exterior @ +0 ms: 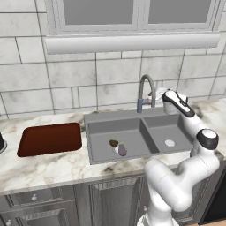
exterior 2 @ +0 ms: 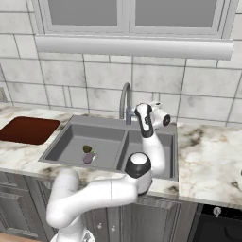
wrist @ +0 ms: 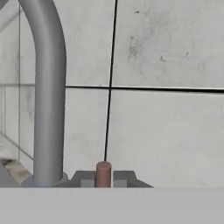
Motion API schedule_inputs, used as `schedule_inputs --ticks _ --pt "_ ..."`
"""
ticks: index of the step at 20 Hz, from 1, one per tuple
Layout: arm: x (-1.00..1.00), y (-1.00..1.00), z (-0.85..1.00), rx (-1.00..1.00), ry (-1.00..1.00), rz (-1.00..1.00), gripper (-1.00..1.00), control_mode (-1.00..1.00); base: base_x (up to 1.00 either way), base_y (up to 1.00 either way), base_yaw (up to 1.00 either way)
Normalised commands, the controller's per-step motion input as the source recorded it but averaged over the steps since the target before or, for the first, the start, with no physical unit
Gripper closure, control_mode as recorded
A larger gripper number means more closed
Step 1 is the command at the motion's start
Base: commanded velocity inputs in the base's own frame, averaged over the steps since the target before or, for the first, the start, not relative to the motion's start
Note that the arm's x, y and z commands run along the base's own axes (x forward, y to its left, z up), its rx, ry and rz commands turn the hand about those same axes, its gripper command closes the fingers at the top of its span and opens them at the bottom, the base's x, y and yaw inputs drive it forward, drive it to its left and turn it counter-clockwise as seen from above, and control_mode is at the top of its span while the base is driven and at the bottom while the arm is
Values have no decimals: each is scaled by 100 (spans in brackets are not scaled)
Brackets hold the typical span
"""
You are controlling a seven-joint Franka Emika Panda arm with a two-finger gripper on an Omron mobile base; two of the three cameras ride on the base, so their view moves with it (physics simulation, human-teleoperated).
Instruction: Pick up all produce items and place them in the sink. Turn on the sink faucet to wash them. Then turn the sink off and put them in the tray.
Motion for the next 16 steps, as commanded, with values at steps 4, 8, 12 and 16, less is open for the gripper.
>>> schedule_inputs --ticks 4,8,12,16 --pt "0 -24 -15 0 4 -23 100 -100 0 0 0" --pt "7 -38 -10 0 7 -16 100 -100 0 0 0" --pt "15 -52 -8 0 7 -3 100 -100 0 0 0" --pt "12 -61 -12 0 5 0 100 -100 0 0 0"
